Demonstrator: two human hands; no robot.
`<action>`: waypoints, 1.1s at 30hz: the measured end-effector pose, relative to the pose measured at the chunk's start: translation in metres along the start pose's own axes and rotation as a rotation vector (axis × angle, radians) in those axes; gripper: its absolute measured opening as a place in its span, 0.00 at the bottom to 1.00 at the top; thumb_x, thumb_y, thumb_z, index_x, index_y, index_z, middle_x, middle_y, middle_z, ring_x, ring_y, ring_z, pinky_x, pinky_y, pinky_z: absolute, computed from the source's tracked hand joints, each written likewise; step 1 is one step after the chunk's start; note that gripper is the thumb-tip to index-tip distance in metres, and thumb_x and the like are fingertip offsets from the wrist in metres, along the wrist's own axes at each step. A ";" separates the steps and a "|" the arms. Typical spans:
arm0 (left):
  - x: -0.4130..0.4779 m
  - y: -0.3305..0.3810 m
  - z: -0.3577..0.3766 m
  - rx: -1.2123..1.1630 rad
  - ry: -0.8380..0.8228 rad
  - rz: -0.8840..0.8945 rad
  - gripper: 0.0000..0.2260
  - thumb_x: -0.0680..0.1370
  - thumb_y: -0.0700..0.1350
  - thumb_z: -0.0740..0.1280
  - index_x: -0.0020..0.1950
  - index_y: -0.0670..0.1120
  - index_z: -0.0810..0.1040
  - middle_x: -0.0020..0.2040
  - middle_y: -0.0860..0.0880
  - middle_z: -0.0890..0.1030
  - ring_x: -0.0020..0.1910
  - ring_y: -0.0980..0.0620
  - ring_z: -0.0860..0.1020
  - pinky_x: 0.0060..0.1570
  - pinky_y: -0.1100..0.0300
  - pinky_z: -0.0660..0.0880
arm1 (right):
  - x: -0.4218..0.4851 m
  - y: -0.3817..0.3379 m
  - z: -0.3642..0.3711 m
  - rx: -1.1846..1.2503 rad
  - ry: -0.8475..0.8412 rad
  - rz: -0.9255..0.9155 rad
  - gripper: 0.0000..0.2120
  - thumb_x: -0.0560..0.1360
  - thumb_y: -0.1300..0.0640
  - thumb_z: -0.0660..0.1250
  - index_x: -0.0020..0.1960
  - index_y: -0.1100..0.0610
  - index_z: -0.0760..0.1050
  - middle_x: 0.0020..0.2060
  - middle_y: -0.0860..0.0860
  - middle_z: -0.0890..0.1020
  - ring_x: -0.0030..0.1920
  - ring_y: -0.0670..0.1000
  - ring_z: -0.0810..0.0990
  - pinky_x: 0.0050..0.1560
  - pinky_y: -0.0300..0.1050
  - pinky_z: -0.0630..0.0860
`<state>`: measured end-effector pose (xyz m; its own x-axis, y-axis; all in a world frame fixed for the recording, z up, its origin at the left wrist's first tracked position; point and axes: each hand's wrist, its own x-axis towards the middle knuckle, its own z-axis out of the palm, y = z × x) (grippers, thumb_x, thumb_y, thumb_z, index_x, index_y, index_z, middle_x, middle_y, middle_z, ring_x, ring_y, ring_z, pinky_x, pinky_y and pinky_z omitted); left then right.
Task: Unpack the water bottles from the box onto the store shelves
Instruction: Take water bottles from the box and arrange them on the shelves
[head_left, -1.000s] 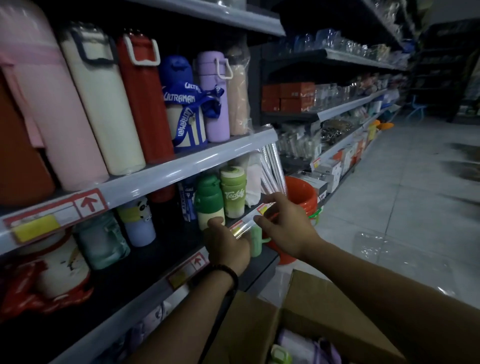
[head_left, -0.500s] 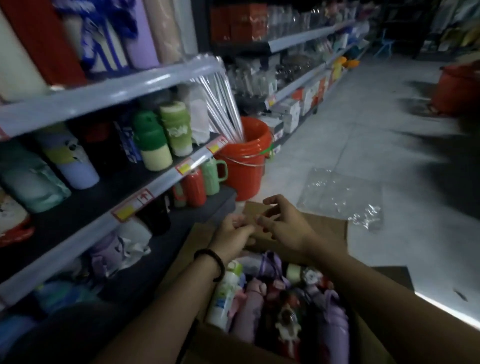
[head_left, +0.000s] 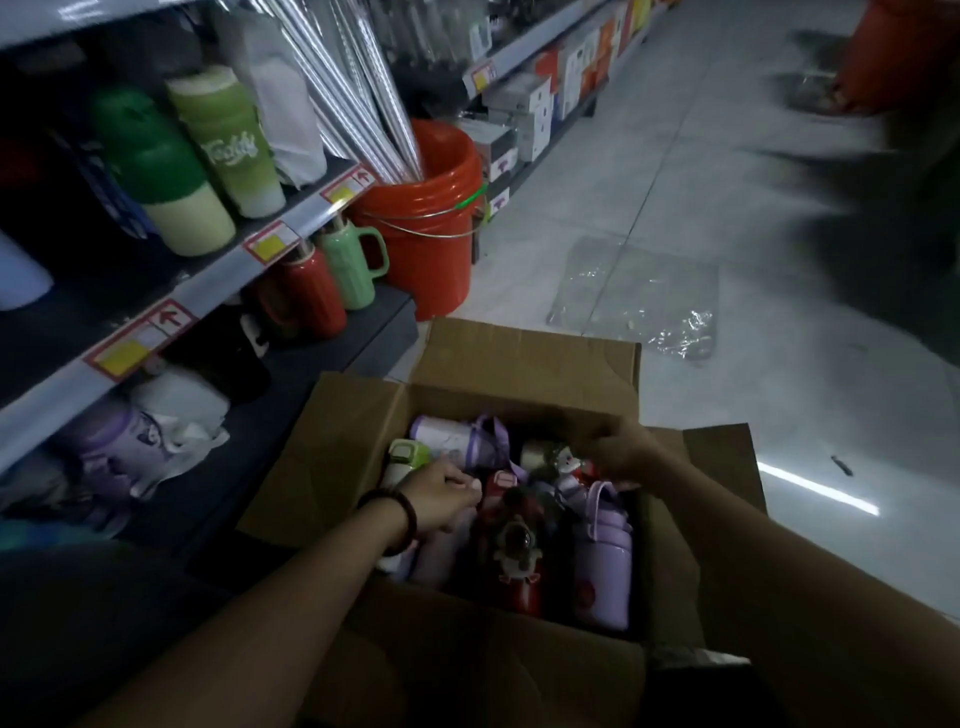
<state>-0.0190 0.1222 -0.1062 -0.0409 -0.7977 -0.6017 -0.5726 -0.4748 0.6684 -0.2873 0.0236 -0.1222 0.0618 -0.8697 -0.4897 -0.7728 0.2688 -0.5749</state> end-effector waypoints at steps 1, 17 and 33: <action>0.003 -0.003 0.006 0.022 -0.022 -0.009 0.12 0.82 0.45 0.66 0.39 0.51 0.71 0.31 0.49 0.66 0.31 0.49 0.68 0.31 0.61 0.63 | 0.000 0.014 0.001 -0.045 -0.016 0.015 0.16 0.75 0.51 0.77 0.56 0.61 0.84 0.49 0.58 0.86 0.47 0.54 0.82 0.47 0.51 0.78; 0.029 -0.026 0.054 0.202 -0.145 -0.096 0.21 0.79 0.54 0.73 0.69 0.51 0.73 0.58 0.50 0.79 0.43 0.53 0.79 0.45 0.58 0.77 | 0.017 0.084 0.053 -0.442 -0.353 0.205 0.67 0.52 0.25 0.78 0.82 0.31 0.45 0.84 0.57 0.44 0.82 0.67 0.45 0.80 0.68 0.48; 0.030 -0.031 0.052 0.255 -0.152 -0.085 0.15 0.81 0.54 0.68 0.67 0.52 0.75 0.47 0.52 0.77 0.41 0.54 0.77 0.35 0.61 0.74 | 0.008 0.067 0.092 -0.368 -0.181 -0.027 0.56 0.73 0.41 0.74 0.85 0.54 0.40 0.69 0.63 0.78 0.68 0.66 0.78 0.66 0.56 0.75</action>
<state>-0.0448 0.1326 -0.1679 -0.0953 -0.6853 -0.7220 -0.7651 -0.4135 0.4935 -0.2806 0.0734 -0.2253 0.1700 -0.7786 -0.6040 -0.9418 0.0520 -0.3321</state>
